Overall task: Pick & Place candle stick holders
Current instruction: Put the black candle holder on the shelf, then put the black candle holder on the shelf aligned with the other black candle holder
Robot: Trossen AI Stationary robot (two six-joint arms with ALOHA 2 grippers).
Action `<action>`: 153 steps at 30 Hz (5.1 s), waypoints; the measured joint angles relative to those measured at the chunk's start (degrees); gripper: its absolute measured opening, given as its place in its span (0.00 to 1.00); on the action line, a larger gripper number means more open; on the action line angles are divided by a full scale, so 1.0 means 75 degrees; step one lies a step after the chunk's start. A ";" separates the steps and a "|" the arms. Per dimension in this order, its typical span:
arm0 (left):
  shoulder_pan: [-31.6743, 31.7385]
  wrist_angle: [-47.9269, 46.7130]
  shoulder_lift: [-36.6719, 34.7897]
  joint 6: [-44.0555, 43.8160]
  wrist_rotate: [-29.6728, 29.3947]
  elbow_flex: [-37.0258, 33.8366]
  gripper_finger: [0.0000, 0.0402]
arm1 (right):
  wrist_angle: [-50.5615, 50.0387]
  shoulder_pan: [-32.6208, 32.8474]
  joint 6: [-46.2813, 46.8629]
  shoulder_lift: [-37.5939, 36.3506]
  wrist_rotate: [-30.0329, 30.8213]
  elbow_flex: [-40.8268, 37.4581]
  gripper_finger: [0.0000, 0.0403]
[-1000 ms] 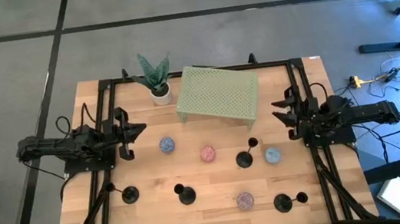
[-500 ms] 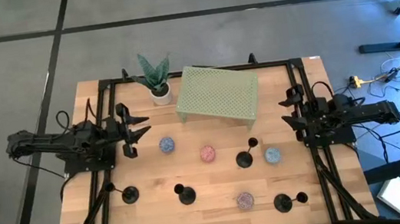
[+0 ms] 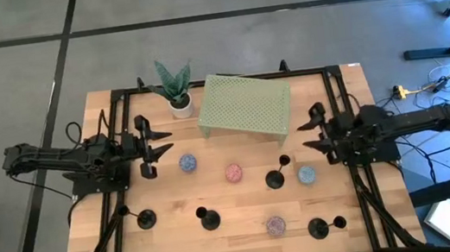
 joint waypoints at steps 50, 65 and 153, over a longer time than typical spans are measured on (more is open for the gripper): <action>-0.0001 -0.0210 -0.0003 0.0252 -0.0010 0.0000 0.36 | 0.0321 0.0434 -0.0945 0.3667 -0.1169 0.1326 0.28; 0.0001 -0.0207 -0.0003 0.0255 -0.0016 0.0000 0.36 | 0.2359 0.0437 -0.0758 0.3665 0.0595 0.1700 0.28; 0.0002 -0.0175 -0.0004 0.0106 -0.0486 0.0000 0.36 | -0.1404 -0.5709 -0.0726 0.4009 -0.0399 0.4383 0.55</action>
